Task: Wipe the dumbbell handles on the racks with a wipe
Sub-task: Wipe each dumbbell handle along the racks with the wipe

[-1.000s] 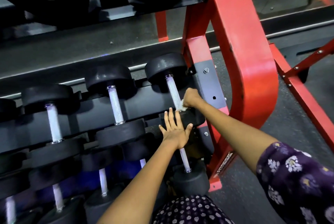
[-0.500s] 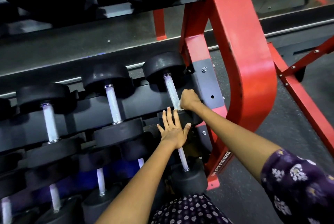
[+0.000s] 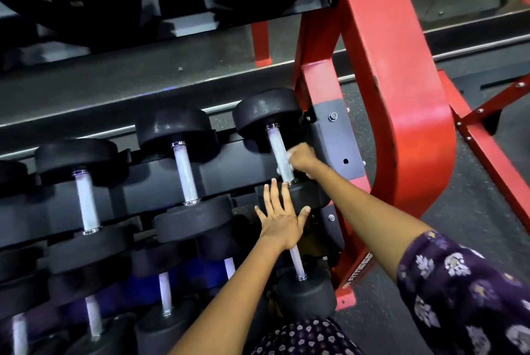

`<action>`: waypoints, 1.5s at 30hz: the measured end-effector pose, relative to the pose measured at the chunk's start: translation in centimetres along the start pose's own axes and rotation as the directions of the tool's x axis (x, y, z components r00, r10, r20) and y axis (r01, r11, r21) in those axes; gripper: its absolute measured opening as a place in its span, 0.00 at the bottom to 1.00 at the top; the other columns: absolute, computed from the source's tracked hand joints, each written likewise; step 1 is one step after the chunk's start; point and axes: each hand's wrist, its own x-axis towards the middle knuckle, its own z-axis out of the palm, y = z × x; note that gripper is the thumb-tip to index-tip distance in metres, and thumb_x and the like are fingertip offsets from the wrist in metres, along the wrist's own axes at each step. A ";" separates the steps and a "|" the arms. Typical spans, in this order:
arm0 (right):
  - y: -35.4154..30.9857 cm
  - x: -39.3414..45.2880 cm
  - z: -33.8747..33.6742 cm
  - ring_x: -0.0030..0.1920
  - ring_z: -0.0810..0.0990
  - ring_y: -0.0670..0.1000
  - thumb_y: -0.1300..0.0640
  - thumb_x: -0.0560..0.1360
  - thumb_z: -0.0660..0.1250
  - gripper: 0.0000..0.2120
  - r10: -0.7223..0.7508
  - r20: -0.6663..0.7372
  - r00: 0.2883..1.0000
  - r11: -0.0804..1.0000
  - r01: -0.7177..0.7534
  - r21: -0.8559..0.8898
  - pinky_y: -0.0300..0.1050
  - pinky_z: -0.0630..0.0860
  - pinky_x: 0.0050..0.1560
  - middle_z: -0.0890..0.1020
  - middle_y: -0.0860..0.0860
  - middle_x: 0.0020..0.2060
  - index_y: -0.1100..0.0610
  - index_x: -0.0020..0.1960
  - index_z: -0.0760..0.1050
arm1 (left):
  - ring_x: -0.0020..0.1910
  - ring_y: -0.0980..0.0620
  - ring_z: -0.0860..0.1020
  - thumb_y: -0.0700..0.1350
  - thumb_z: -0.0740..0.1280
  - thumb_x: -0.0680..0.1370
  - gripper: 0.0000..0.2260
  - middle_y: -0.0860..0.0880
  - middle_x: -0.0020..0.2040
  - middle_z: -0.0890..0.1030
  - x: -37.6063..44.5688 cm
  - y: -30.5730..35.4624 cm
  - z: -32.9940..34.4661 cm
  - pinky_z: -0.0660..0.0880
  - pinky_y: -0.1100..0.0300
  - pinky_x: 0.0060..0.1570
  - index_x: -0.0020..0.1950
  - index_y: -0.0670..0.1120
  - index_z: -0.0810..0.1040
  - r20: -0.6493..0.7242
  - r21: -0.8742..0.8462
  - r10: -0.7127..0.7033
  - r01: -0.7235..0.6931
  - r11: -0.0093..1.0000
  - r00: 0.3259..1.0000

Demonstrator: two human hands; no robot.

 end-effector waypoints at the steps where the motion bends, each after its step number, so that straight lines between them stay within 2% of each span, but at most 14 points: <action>1: 0.5 0.0 0.0 0.33 0.76 0.52 0.66 0.71 0.62 0.07 0.035 0.058 0.998 0.999 -0.033 -0.043 0.33 0.71 0.24 0.79 0.58 0.34 0.65 0.35 0.76 | 0.74 0.45 0.28 0.60 0.46 0.83 0.34 0.45 0.75 0.27 0.0 0.0 0.0 0.38 0.37 0.72 0.76 0.43 0.30 0.000 -0.004 0.002 -0.002 1.000 1.000; 4: -0.4 0.7 -0.5 0.16 0.70 0.45 0.68 0.70 0.60 0.09 0.082 0.039 0.996 0.996 -0.084 0.039 0.30 0.61 0.17 0.73 0.54 0.24 0.65 0.32 0.74 | 0.74 0.45 0.27 0.60 0.46 0.83 0.34 0.45 0.75 0.26 0.1 0.1 0.0 0.38 0.37 0.72 0.76 0.43 0.30 0.006 -0.004 0.001 -0.001 1.000 1.000; 7: -3.0 1.6 -1.0 0.29 0.76 0.45 0.66 0.69 0.63 0.08 0.051 -0.161 0.986 0.973 -0.012 0.231 0.38 0.69 0.29 0.75 0.49 0.17 0.65 0.33 0.78 | 0.74 0.45 0.27 0.60 0.46 0.83 0.34 0.45 0.75 0.26 0.2 0.1 -0.1 0.38 0.36 0.72 0.76 0.43 0.30 0.004 -0.008 0.001 -0.001 1.000 1.000; 11: -2.8 -0.8 -0.8 0.48 0.82 0.55 0.67 0.71 0.67 0.07 -0.223 -0.287 0.932 0.954 0.269 0.132 0.41 0.75 0.48 0.83 0.63 0.44 0.69 0.46 0.81 | 0.74 0.45 0.27 0.60 0.47 0.83 0.34 0.45 0.75 0.26 0.1 0.0 0.0 0.38 0.36 0.72 0.77 0.43 0.31 0.006 -0.022 -0.001 0.002 1.000 1.000; 13: -1.2 -2.1 -0.4 0.45 0.81 0.58 0.65 0.71 0.69 0.06 -0.385 -0.245 0.890 0.922 0.383 -0.061 0.49 0.76 0.49 0.81 0.62 0.45 0.66 0.46 0.82 | 0.74 0.45 0.27 0.60 0.47 0.83 0.34 0.45 0.75 0.26 0.1 0.0 0.0 0.39 0.36 0.72 0.77 0.43 0.31 0.008 -0.018 -0.002 0.003 1.000 1.000; 16: -1.1 -1.2 -0.9 0.46 0.78 0.58 0.62 0.71 0.70 0.07 -0.517 -0.060 0.854 0.821 0.474 -0.319 0.48 0.74 0.47 0.75 0.57 0.44 0.63 0.47 0.81 | 0.74 0.45 0.27 0.60 0.46 0.83 0.34 0.45 0.74 0.25 0.0 0.1 -0.1 0.38 0.37 0.72 0.76 0.43 0.31 0.000 -0.012 -0.001 0.001 1.000 1.000; 21: -3.5 0.0 -0.9 0.47 0.78 0.58 0.64 0.71 0.65 0.08 -0.510 -0.143 0.848 0.829 0.441 -0.343 0.46 0.72 0.46 0.75 0.58 0.47 0.63 0.47 0.81 | 0.74 0.45 0.28 0.60 0.46 0.83 0.34 0.46 0.75 0.26 0.2 0.2 -0.1 0.39 0.37 0.71 0.77 0.43 0.32 -0.014 -0.001 -0.022 0.022 1.000 1.000; 25: -1.0 -1.9 -0.6 0.48 0.80 0.58 0.61 0.71 0.69 0.08 -0.483 0.069 0.873 0.783 0.466 -0.413 0.43 0.73 0.46 0.81 0.59 0.48 0.64 0.47 0.81 | 0.74 0.46 0.28 0.60 0.46 0.83 0.34 0.47 0.75 0.27 0.3 0.1 -0.1 0.39 0.37 0.72 0.77 0.44 0.32 -0.017 -0.006 -0.025 0.025 1.000 1.000; 27: -0.1 -2.6 -1.7 0.38 0.82 0.48 0.63 0.68 0.72 0.07 -0.408 0.115 0.906 0.852 0.423 -0.308 0.32 0.72 0.38 0.84 0.59 0.42 0.65 0.44 0.83 | 0.75 0.47 0.29 0.60 0.47 0.83 0.34 0.47 0.76 0.28 0.2 0.0 0.1 0.40 0.38 0.72 0.77 0.44 0.33 -0.031 -0.025 -0.023 0.022 0.999 0.999; 30: 0.6 -4.8 -3.0 0.19 0.71 0.38 0.71 0.70 0.67 0.03 -0.273 -0.039 0.961 0.940 0.275 0.200 0.29 0.69 0.24 0.79 0.50 0.22 0.70 0.38 0.79 | 0.77 0.48 0.35 0.57 0.52 0.83 0.32 0.47 0.79 0.38 0.4 -0.4 0.3 0.44 0.42 0.74 0.79 0.44 0.42 -0.121 -0.156 0.005 -0.024 0.987 0.993; 34: 1.2 -8.7 -4.2 0.24 0.71 0.42 0.70 0.75 0.62 0.13 -0.186 -0.005 0.983 0.828 0.159 0.537 0.33 0.75 0.25 0.71 0.52 0.27 0.60 0.34 0.72 | 0.71 0.45 0.67 0.47 0.58 0.83 0.20 0.43 0.70 0.70 -0.4 -0.9 -1.2 0.63 0.59 0.64 0.72 0.40 0.64 -0.348 -0.658 -0.141 -0.134 0.741 0.927; 37: 1.9 -11.6 -4.6 0.30 0.71 0.46 0.67 0.76 0.63 0.10 -0.216 0.052 0.975 0.801 0.147 0.581 0.34 0.76 0.27 0.72 0.54 0.31 0.58 0.37 0.73 | 0.58 0.46 0.75 0.46 0.59 0.83 0.18 0.44 0.61 0.76 -1.5 -0.6 -2.6 0.68 0.61 0.56 0.70 0.38 0.67 -0.340 -0.877 -0.299 -0.187 0.442 0.892; 40: 2.7 -14.5 -4.3 0.28 0.74 0.46 0.65 0.76 0.63 0.09 -0.235 0.100 0.967 0.781 0.126 0.612 0.35 0.75 0.28 0.73 0.53 0.30 0.57 0.38 0.74 | 0.41 0.53 0.79 0.41 0.60 0.83 0.08 0.48 0.48 0.79 -3.5 0.4 -3.4 0.74 0.67 0.38 0.59 0.41 0.73 -0.257 -0.958 -0.228 -0.217 0.188 0.939; 45: 3.5 -18.5 -4.0 0.27 0.76 0.44 0.66 0.75 0.64 0.09 -0.277 0.148 0.950 0.797 0.140 0.588 0.35 0.75 0.31 0.77 0.48 0.27 0.56 0.38 0.75 | 0.28 0.59 0.80 0.34 0.62 0.80 0.10 0.45 0.39 0.81 -7.6 0.8 -3.4 0.74 0.69 0.28 0.60 0.36 0.76 -0.157 -0.972 0.003 -0.155 0.178 0.988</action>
